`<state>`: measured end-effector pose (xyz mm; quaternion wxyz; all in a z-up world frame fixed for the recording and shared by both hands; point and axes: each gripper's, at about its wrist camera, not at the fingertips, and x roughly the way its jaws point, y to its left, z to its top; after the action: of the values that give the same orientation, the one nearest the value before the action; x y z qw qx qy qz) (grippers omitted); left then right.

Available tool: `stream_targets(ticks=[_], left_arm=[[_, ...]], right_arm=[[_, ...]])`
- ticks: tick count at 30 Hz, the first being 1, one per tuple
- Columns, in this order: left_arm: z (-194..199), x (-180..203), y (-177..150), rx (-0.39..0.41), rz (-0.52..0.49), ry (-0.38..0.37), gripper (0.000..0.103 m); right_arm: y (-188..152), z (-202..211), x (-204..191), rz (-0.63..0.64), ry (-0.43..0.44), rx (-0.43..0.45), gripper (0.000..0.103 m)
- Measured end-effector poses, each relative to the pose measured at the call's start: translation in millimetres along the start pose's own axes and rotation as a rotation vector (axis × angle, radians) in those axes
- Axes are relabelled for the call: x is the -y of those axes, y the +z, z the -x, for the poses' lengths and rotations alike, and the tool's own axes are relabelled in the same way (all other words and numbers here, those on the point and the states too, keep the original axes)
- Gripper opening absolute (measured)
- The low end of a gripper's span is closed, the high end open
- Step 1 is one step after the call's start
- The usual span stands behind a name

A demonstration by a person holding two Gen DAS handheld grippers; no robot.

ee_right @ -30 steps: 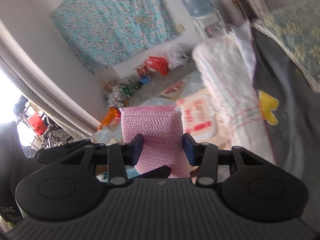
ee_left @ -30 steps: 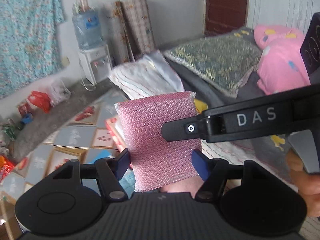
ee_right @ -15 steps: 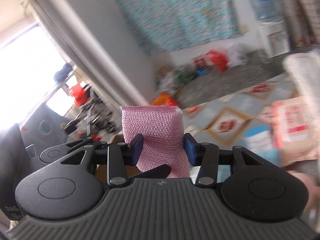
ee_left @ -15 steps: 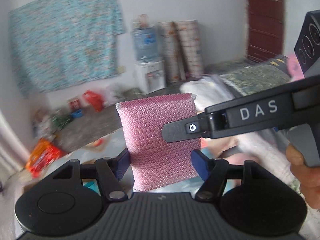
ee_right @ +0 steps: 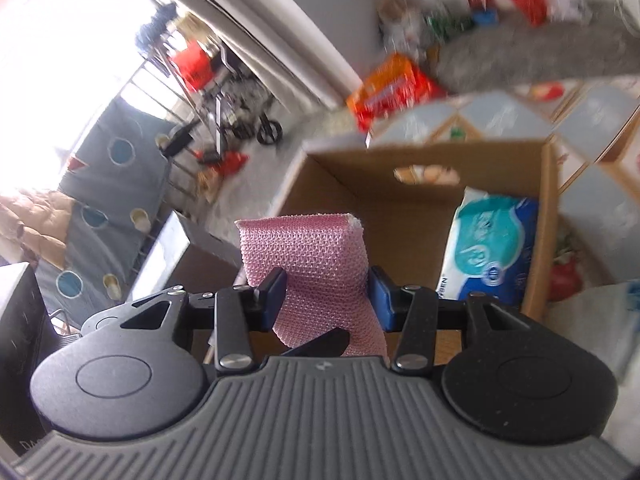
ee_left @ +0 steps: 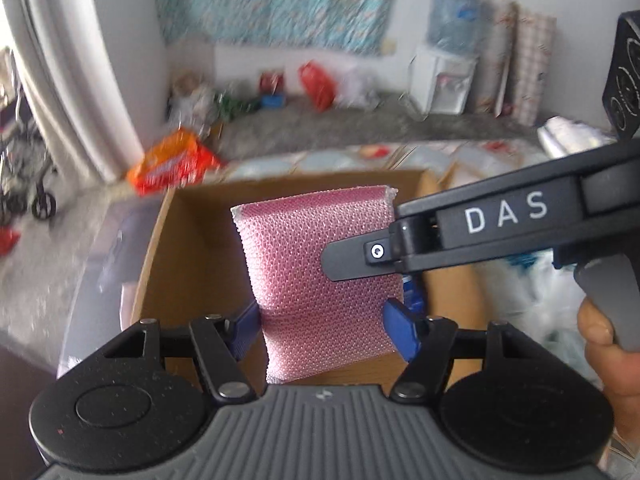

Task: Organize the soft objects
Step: 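Lower the pink sponge into the box beside the wipes and open the right gripper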

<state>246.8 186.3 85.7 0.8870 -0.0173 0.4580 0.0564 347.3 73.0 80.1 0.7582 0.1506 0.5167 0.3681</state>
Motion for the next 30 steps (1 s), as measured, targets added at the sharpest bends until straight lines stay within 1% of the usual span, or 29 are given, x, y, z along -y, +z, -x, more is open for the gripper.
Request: stream_targets(ticks=[3,5,7,9,11,12,14,17,20,23,24,27,30], left_arm=[[-35,-21,4,-0.048,0.031,-0.004,0.068],[-58,-32,10,-0.073,0.027,0.0,0.068],[-84,-40,16,-0.101,0.033,0.009,0.065],[-109,-45,17,-0.137,0.038,0.015,0.064],[-130,-48,16,-0.183,0.041,0.02,0.061],[-135,-49,10,-0.197,0.038,0.023,0.059],[-145,-48,9,-0.21,0.026,0.028,0.059],[-148,-48,7,-0.202,0.025,0.032,0.059],[-142,-52,8,-0.189,0.051,0.018,0.059],[-131,-51,10,-0.152,0.027,0.036,0.061],[-125,-51,9,-0.149,0.027,0.032,0.063],[-108,-52,3,-0.139,0.035,0.019,0.063],[-92,-54,-2,-0.121,0.016,0.013,0.063]], right_arm=[[9,-34,9,-0.034,-0.02,-0.041,0.045],[18,-54,22,-0.053,-0.034,-0.059,0.045],[26,-68,37,-0.077,-0.041,-0.069,0.046],[30,-76,52,-0.108,-0.046,-0.073,0.046],[34,-77,62,-0.101,-0.056,-0.063,0.046],[35,-73,62,-0.091,-0.061,-0.053,0.046],[38,-68,64,-0.076,-0.057,-0.037,0.046],[42,-53,62,-0.048,-0.048,-0.005,0.048],[44,-42,62,-0.033,-0.042,0.016,0.048],[45,-32,61,-0.021,-0.036,0.025,0.049],[45,-31,61,-0.018,-0.034,0.026,0.049],[44,-30,62,-0.02,-0.025,0.028,0.049],[40,-30,60,-0.019,-0.021,0.026,0.05]])
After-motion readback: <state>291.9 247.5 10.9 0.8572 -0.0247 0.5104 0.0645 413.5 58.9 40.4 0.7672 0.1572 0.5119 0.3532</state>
